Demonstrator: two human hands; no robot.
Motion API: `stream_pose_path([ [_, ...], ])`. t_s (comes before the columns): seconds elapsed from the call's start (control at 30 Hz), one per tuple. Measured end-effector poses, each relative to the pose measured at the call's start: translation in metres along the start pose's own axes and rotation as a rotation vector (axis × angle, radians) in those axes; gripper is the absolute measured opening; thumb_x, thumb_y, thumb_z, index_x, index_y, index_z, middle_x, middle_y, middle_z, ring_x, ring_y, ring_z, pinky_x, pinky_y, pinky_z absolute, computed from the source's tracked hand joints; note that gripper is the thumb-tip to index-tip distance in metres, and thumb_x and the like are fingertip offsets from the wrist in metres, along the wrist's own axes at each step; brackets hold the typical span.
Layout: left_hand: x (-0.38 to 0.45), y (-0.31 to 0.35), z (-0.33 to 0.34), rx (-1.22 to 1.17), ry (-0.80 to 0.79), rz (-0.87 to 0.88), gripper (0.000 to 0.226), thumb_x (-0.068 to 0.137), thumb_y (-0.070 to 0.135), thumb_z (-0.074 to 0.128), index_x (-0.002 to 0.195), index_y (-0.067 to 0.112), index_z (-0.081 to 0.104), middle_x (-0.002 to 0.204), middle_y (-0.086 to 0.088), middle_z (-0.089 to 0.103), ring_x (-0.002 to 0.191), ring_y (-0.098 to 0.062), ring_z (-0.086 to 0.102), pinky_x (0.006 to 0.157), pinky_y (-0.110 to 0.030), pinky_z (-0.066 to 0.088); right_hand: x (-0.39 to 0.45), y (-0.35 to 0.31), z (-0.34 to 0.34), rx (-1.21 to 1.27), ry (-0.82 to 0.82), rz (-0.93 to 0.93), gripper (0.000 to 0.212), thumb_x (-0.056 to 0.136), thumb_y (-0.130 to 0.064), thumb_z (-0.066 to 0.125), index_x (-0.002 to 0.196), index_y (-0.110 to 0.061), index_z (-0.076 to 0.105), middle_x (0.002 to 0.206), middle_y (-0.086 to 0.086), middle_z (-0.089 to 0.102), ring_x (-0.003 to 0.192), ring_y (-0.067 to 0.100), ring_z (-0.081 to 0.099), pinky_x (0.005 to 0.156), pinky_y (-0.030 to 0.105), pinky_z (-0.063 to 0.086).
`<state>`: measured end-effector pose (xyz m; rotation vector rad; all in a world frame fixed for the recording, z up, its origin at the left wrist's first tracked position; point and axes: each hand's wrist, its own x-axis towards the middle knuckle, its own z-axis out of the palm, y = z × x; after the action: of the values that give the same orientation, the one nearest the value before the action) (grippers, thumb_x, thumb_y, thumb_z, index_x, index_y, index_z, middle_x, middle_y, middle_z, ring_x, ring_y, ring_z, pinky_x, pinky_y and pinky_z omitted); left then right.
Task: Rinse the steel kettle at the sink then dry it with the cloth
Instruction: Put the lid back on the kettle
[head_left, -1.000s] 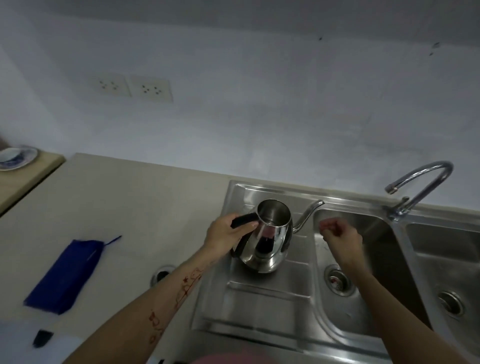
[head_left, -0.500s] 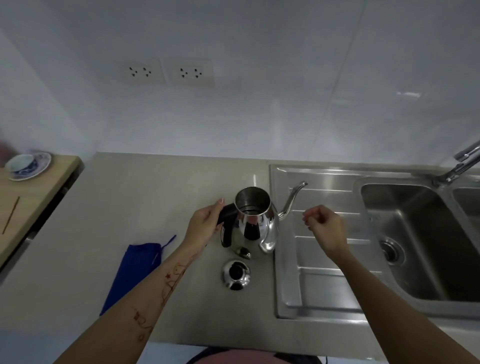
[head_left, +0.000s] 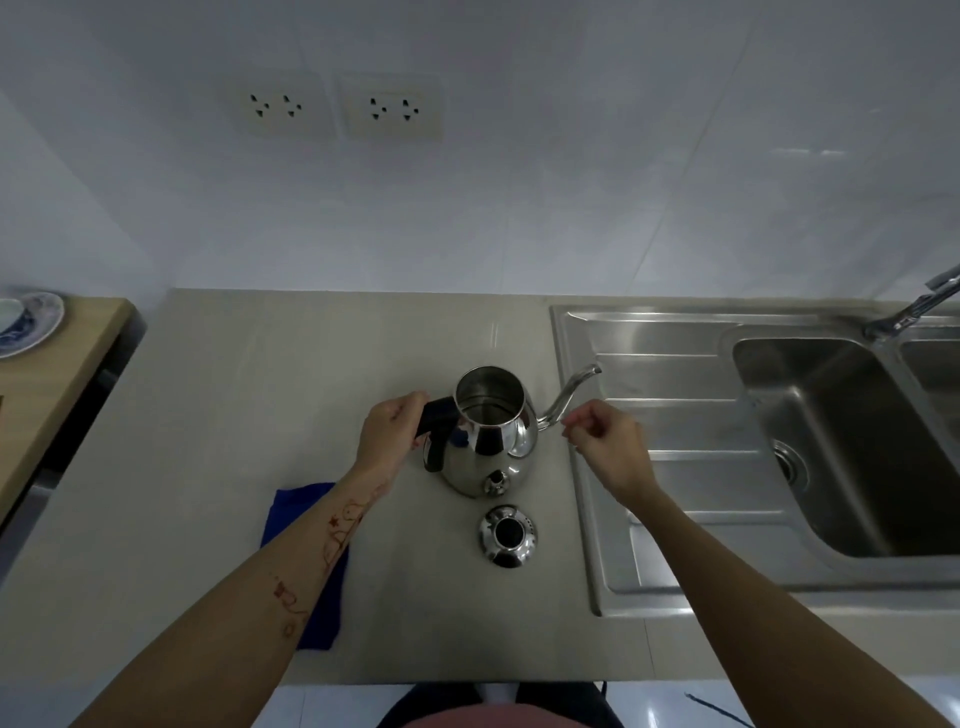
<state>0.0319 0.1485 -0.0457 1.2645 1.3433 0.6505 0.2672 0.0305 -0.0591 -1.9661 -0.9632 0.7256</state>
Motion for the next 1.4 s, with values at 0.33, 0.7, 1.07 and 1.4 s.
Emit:
stream_pose_path([
  [0.33, 0.005, 0.004, -0.002, 0.078, -0.016, 0.073, 0.035, 0.094, 0.022, 0.05, 0.061, 0.009, 0.057, 0.055, -0.003, 0.051, 0.047, -0.004, 0.047, 0.041, -0.011, 0.034, -0.014, 0.007, 0.026, -0.229, -0.16, -0.11, 0.016, 0.075, -0.011, 0.067, 0.075, -0.027, 0.068, 0.072, -0.013, 0.07, 0.067, 0.003, 0.063, 0.067, 0.014, 0.048],
  [0.7, -0.002, -0.006, -0.006, 0.328, 0.065, 0.367, 0.032, 0.101, 0.028, 0.045, 0.078, 0.009, 0.057, 0.074, -0.005, 0.056, 0.064, -0.004, 0.052, 0.058, -0.014, 0.038, -0.046, 0.033, 0.047, -0.657, -0.595, -0.3, 0.035, 0.074, -0.045, 0.071, 0.103, -0.028, 0.063, 0.104, -0.01, 0.061, 0.09, 0.011, 0.06, 0.076, 0.031, 0.053],
  [1.07, -0.018, -0.022, -0.007, 0.381, -0.053, 0.478, 0.038, 0.098, 0.033, 0.052, 0.13, 0.013, 0.051, 0.124, -0.007, 0.057, 0.115, -0.019, 0.053, 0.097, -0.036, 0.05, -0.058, 0.041, 0.048, -0.669, -0.529, -0.48, 0.028, 0.082, -0.04, 0.065, 0.107, -0.028, 0.062, 0.112, -0.007, 0.061, 0.099, 0.018, 0.058, 0.072, 0.037, 0.055],
  [1.4, -0.024, -0.017, -0.012, 0.377, -0.105, 0.414, 0.043, 0.102, 0.034, 0.041, 0.142, 0.017, 0.045, 0.14, -0.003, 0.051, 0.128, -0.016, 0.047, 0.105, -0.026, 0.037, -0.066, -0.036, 0.017, -0.32, -0.487, -0.408, 0.026, 0.079, -0.033, 0.073, 0.104, -0.025, 0.07, 0.107, -0.012, 0.072, 0.097, 0.002, 0.065, 0.088, 0.022, 0.054],
])
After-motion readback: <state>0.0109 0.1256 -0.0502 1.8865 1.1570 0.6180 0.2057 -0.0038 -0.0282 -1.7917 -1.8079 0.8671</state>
